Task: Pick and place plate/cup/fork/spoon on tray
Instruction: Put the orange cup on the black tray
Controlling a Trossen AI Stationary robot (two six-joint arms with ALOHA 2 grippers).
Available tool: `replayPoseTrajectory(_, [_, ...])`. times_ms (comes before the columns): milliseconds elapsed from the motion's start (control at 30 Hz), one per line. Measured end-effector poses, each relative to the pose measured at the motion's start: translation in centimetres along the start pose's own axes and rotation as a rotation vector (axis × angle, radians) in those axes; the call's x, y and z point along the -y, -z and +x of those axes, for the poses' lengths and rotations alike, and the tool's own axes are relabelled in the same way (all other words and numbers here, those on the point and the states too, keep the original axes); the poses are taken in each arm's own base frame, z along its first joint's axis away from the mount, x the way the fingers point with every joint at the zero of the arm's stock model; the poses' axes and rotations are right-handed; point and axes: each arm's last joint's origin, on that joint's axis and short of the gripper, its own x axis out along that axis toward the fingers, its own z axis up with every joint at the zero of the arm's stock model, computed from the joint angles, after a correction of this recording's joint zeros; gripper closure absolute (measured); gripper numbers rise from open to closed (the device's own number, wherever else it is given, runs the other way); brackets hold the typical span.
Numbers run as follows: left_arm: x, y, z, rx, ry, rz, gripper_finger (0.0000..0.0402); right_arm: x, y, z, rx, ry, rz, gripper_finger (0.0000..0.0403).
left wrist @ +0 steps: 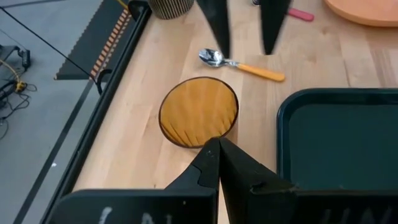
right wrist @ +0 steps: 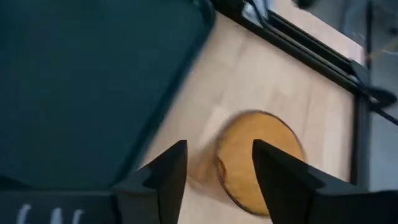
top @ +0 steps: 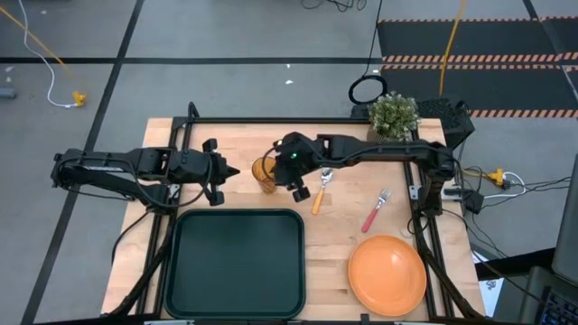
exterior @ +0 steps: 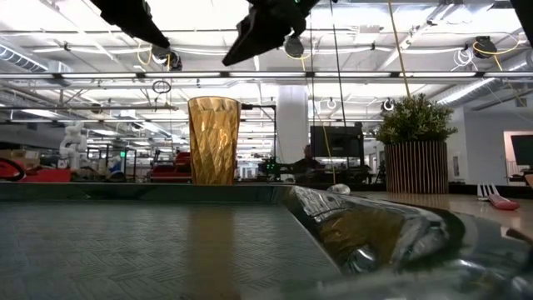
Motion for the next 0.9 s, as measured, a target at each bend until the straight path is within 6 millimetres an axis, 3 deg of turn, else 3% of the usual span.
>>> replayPoseTrajectory(367, [0.0,0.0,0.0,0.001,0.0,-0.001,0.0396,-0.1,1.3,3.7,-0.004,-0.083,-0.014,0.0221])
replayPoseTrajectory(733, [0.0,0.0,0.0,0.003,0.002,0.001,0.0396,0.7,1.9,3.6,-0.073,0.008,-0.019,0.0255])
replayPoseTrajectory(900, [0.0,0.0,0.0,0.005,0.002,-0.001,0.0396,1.0,3.0,4.7,-0.119,-0.01,0.01,0.0278])
